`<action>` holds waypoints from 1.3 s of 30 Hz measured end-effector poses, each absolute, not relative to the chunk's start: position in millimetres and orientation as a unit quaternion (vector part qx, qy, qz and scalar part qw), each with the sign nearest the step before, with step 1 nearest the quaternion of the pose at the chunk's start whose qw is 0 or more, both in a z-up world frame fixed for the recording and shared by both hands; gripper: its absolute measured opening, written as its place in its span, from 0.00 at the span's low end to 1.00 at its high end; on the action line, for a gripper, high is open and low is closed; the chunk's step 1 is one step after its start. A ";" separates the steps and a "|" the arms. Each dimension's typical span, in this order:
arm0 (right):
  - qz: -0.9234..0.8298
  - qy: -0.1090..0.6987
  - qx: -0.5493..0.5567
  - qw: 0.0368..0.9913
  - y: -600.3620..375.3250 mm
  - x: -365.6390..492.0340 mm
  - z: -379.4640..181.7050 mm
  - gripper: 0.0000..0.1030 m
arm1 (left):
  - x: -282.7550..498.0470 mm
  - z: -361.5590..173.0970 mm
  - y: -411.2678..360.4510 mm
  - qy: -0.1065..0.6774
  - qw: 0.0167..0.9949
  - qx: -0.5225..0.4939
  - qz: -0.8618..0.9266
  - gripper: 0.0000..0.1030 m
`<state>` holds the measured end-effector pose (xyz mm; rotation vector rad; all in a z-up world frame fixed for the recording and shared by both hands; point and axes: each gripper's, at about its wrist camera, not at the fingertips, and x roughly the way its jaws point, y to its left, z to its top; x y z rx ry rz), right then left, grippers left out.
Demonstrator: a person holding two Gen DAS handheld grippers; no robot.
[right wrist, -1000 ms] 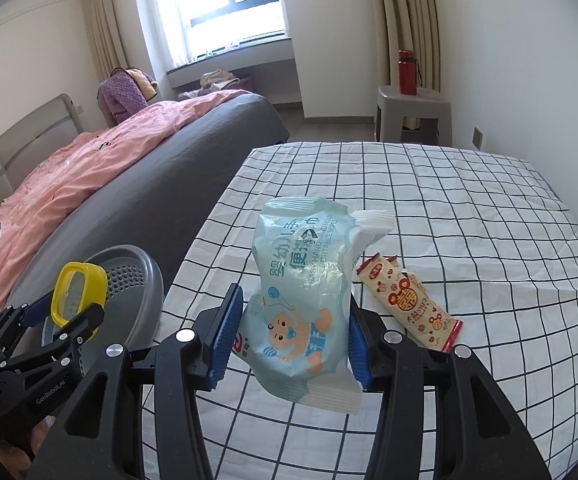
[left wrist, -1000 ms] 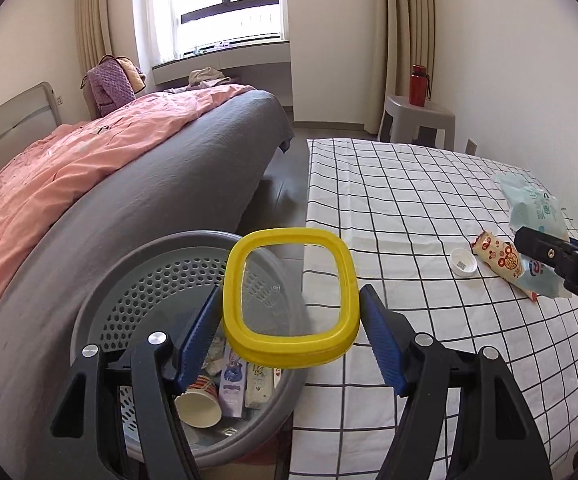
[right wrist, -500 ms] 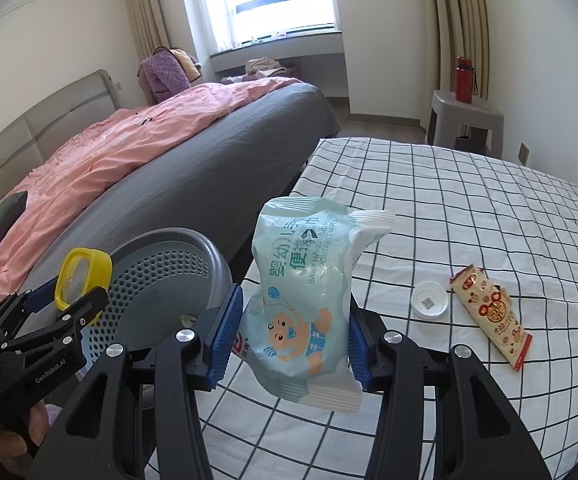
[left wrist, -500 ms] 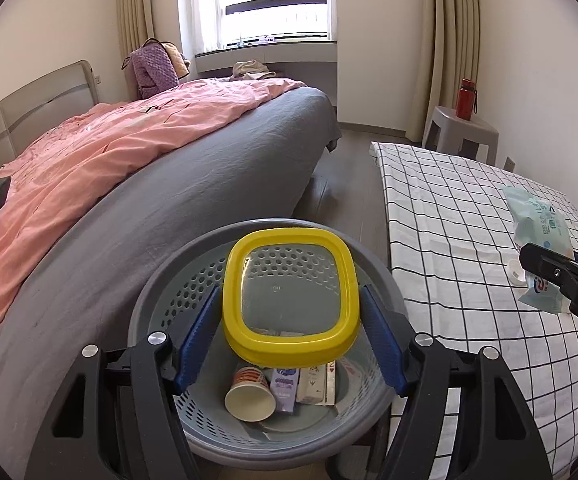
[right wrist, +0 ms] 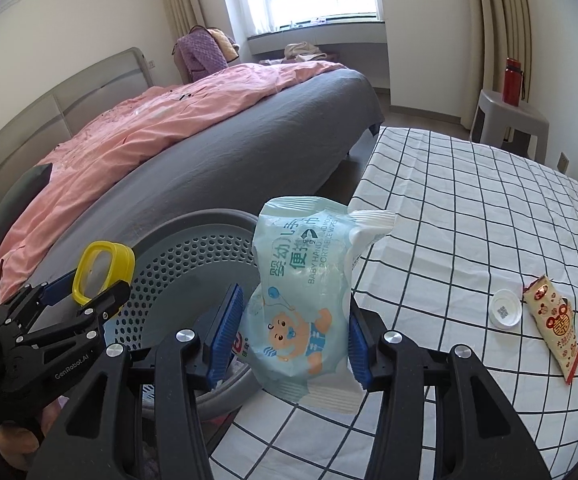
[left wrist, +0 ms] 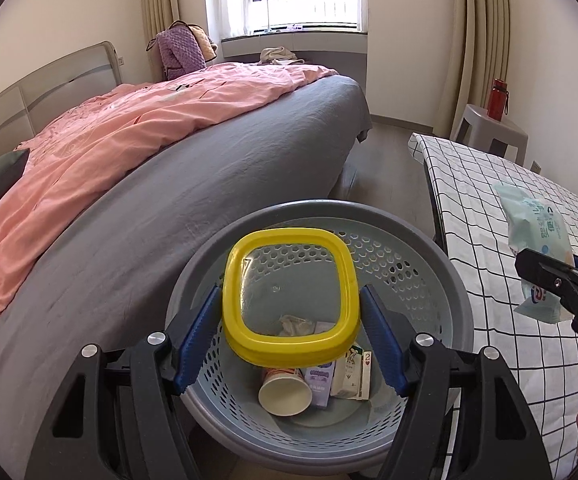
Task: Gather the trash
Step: 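Carry lid and wipes pack over the wastebasket and open both grippers to drop them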
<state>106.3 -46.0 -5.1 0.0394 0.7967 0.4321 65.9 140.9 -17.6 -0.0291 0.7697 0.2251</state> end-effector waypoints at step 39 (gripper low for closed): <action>0.292 0.405 -0.004 0.866 3.1 109.1 -22.0 0.54 | 74.9 -30.1 166.0 0.396 0.907 -0.031 0.139 0.67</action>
